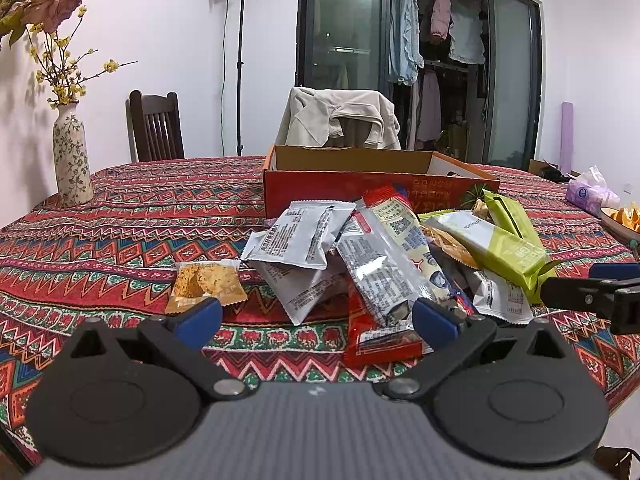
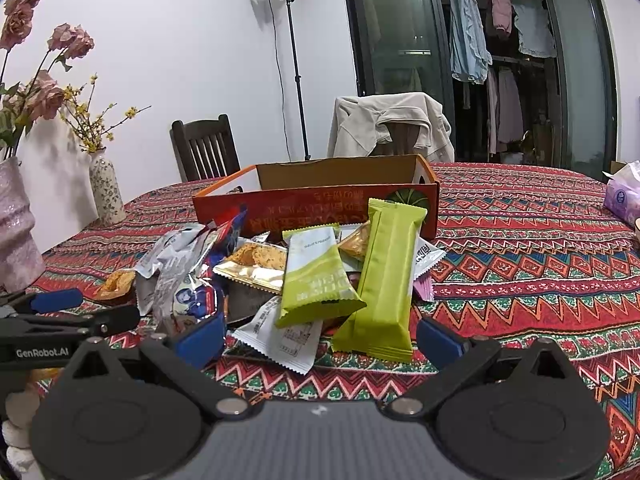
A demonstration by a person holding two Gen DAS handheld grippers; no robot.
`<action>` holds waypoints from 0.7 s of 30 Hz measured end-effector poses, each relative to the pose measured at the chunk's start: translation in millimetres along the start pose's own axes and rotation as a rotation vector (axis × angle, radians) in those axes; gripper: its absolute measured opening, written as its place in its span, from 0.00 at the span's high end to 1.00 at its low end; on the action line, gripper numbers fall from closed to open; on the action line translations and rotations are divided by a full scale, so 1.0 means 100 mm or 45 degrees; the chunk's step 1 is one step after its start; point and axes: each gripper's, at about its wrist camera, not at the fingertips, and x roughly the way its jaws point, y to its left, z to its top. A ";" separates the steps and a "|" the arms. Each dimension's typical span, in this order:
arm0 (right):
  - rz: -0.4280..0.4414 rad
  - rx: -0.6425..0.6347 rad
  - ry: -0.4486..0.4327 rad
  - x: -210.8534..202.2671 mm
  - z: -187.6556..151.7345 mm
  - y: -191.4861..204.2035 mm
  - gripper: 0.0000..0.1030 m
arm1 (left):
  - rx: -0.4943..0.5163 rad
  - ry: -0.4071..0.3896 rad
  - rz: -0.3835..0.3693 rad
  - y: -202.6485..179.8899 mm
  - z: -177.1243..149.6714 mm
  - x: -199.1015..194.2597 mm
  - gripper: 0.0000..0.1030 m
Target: Organize snacks
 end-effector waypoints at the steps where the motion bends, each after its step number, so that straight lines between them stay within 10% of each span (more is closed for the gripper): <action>1: 0.000 0.000 0.000 0.00 0.00 0.00 0.00 | -0.001 0.000 -0.003 0.00 0.00 0.00 0.00; 21: 0.003 -0.002 0.000 0.01 -0.01 0.01 0.00 | -0.004 0.000 -0.005 0.00 0.00 -0.01 0.00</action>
